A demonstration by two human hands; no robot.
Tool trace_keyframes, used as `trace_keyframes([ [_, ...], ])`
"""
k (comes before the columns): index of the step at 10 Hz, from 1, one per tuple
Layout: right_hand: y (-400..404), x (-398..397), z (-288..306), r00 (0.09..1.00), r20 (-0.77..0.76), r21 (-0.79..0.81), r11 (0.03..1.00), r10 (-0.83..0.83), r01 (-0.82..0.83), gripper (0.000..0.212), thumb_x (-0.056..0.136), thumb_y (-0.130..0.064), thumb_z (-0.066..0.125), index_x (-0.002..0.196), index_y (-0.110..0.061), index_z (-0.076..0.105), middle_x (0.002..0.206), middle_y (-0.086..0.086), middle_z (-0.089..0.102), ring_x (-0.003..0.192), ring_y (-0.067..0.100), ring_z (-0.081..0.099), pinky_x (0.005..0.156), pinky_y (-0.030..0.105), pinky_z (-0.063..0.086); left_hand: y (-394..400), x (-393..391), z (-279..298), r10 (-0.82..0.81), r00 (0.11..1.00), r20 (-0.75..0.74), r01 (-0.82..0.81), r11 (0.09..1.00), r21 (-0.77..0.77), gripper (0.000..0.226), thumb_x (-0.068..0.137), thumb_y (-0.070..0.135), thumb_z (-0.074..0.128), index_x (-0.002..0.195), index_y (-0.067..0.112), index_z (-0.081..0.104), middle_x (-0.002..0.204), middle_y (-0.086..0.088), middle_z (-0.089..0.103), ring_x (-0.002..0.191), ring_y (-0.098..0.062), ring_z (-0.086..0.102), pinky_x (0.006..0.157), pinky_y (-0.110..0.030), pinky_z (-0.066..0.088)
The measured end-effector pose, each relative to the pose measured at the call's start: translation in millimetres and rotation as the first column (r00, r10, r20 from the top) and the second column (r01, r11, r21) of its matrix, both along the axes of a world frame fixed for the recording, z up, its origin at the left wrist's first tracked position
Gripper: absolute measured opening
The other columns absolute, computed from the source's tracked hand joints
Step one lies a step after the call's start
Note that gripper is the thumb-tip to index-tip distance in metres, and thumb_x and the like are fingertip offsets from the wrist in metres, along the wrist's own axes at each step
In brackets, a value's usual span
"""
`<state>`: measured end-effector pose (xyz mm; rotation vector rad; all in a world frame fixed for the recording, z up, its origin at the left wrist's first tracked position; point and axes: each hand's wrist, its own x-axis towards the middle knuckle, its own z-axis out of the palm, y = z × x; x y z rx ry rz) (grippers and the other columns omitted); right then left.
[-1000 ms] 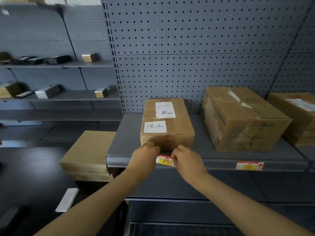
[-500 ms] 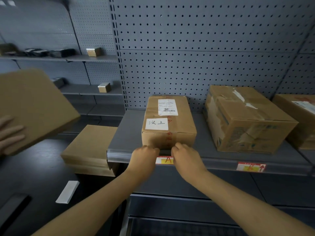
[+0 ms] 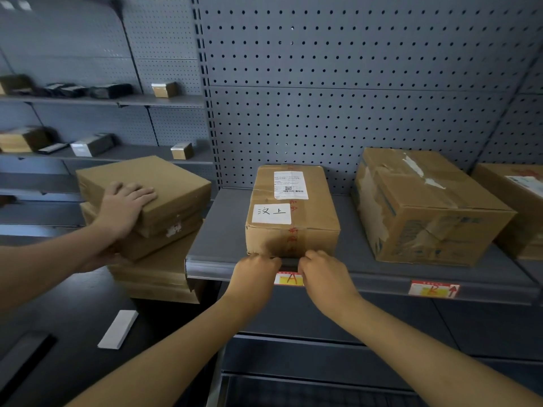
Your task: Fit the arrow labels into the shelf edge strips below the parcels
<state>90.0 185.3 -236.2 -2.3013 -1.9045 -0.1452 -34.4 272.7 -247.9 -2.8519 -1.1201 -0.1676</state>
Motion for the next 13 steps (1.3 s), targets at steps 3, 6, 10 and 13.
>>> trace_keyframes([
  [3,-1.2,-1.5,2.3,1.000,0.022,-0.013,1.000,-0.009,0.009,0.024,0.088,-0.003,0.056,0.109,-0.013,0.058,0.112,0.006,0.058,0.100,0.022,0.056,0.078,0.031,0.047,-0.8,-1.3,2.4,-0.031,0.999,0.031,0.031,0.999,-0.005,0.021,0.092,0.001,0.054,0.103,0.014,0.064,0.102,-0.007,0.067,0.088,-0.024,0.065,0.077,-0.031,0.054],
  [6,-7.6,-2.6,-1.4,0.999,0.000,0.000,0.999,-0.041,0.041,0.028,0.090,-0.005,0.055,0.117,-0.016,0.057,0.117,0.004,0.056,0.105,0.020,0.054,0.085,0.032,0.049,-7.2,-2.1,2.6,-0.025,0.999,0.020,0.025,1.000,0.012,0.024,0.094,0.006,0.054,0.114,0.016,0.060,0.114,-0.007,0.063,0.097,-0.022,0.062,0.084,-0.031,0.052],
  [10,-56.2,15.9,3.1,0.975,-0.200,0.047,0.993,-0.100,0.111,0.026,0.092,-0.007,0.050,0.109,-0.016,0.067,0.116,0.002,0.059,0.110,0.019,0.053,0.086,0.032,0.048,-40.3,3.4,9.0,-0.026,0.998,-0.062,0.029,0.998,0.052,0.042,0.087,0.005,0.060,0.126,0.015,0.049,0.134,-0.009,0.043,0.118,-0.026,0.049,0.096,-0.036,0.044],
  [13,-219.8,77.7,120.6,0.876,-0.450,0.578,0.804,0.173,0.139,0.017,0.085,-0.024,0.066,0.092,-0.038,0.072,0.091,-0.020,0.072,0.087,-0.005,0.065,0.076,0.008,0.050,-107.2,24.8,50.4,0.023,0.998,0.066,-0.026,0.999,0.045,0.035,0.090,0.007,0.053,0.123,0.018,0.055,0.123,-0.005,0.059,0.107,-0.024,0.059,0.088,-0.033,0.050],
])
